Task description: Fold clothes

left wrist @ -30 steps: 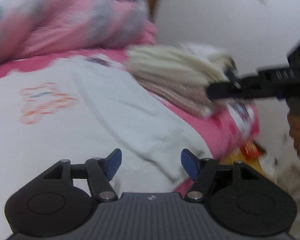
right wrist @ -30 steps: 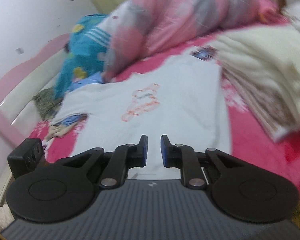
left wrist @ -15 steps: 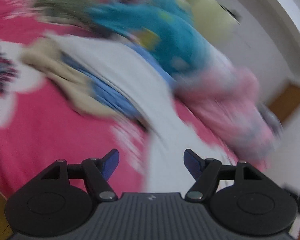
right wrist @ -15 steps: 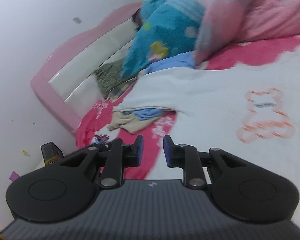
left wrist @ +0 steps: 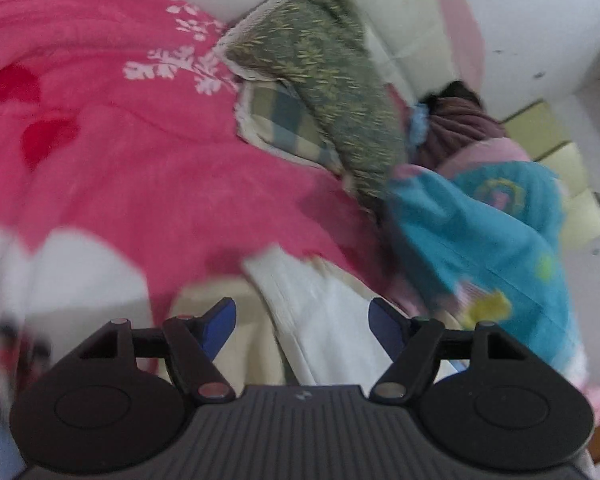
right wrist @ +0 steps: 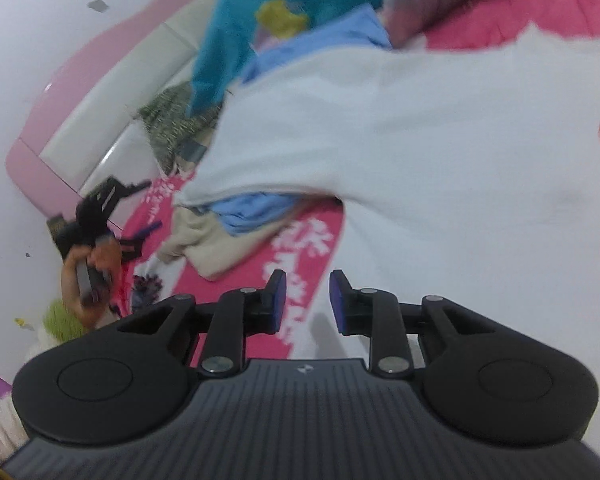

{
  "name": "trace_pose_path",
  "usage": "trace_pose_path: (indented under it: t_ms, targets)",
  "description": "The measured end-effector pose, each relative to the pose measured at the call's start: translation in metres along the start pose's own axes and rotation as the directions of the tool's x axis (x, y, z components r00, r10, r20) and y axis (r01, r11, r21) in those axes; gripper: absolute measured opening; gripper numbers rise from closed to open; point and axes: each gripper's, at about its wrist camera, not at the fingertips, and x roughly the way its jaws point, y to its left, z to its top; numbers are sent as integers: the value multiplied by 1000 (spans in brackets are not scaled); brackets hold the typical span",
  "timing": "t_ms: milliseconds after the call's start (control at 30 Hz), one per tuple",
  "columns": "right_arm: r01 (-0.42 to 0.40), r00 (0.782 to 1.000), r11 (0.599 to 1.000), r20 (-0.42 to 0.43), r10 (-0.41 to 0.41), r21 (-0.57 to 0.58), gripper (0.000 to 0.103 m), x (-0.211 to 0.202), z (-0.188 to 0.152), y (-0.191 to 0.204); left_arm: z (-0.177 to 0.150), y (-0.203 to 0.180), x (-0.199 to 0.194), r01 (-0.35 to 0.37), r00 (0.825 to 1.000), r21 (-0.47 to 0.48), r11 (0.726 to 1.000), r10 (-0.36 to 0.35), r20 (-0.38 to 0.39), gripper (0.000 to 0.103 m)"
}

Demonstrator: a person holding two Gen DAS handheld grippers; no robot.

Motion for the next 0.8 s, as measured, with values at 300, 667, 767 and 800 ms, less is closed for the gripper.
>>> trace_pose_path:
  t_ms: [300,667,767,800]
  targets:
    - [-5,1000,1000,-19,5,23,24,8,-6,-18,20,-2,54,-92,995,28,995,93,-30,40]
    - [-16,1000,999,1,16,32,24,-6,-4,-17,13,-12,38,-79,997,94,992,78,16,8]
    - [-11,1000,999,11,11,46,24,-15,-4,-16,7,-30,15,-36,998,123,992,30,46,7]
    - [-11,1000,999,19,10,48,24,-20,-4,-15,4,-37,6,-16,998,134,991,8,59,7]
